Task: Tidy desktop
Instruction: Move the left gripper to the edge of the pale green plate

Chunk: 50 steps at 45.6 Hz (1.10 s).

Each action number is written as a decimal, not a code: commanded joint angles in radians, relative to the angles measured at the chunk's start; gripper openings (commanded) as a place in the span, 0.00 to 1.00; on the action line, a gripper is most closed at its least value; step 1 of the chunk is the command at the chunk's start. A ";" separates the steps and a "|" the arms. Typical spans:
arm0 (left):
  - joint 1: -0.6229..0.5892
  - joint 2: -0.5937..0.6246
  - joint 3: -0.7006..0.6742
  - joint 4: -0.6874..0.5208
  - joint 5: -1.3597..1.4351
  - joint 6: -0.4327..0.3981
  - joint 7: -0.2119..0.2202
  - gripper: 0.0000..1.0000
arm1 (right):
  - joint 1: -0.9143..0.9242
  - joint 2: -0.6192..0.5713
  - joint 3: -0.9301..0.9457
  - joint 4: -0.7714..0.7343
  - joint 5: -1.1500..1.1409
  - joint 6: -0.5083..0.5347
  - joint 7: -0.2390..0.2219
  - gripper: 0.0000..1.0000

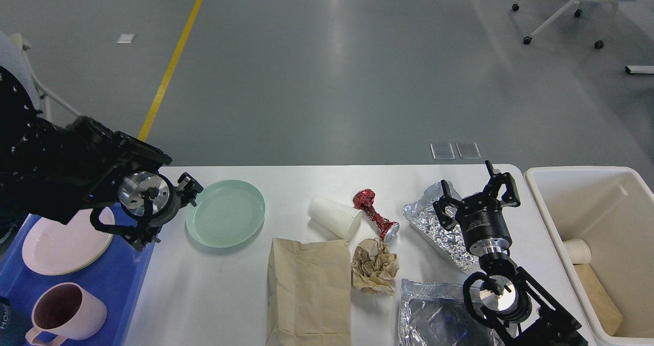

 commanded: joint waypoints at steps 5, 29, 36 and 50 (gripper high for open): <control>0.148 -0.020 -0.081 0.128 -0.052 0.122 0.083 0.96 | 0.000 0.000 0.000 0.000 0.000 0.000 0.000 1.00; 0.385 -0.005 -0.296 0.358 -0.055 0.104 0.017 0.95 | 0.000 0.000 0.000 0.000 0.000 0.000 0.000 1.00; 0.389 -0.005 -0.309 0.362 -0.060 0.112 -0.052 0.94 | 0.000 0.000 0.000 0.000 0.000 0.000 0.000 1.00; 0.457 -0.002 -0.361 0.408 -0.066 0.112 -0.090 0.66 | 0.000 0.000 0.000 0.000 0.000 0.000 0.000 1.00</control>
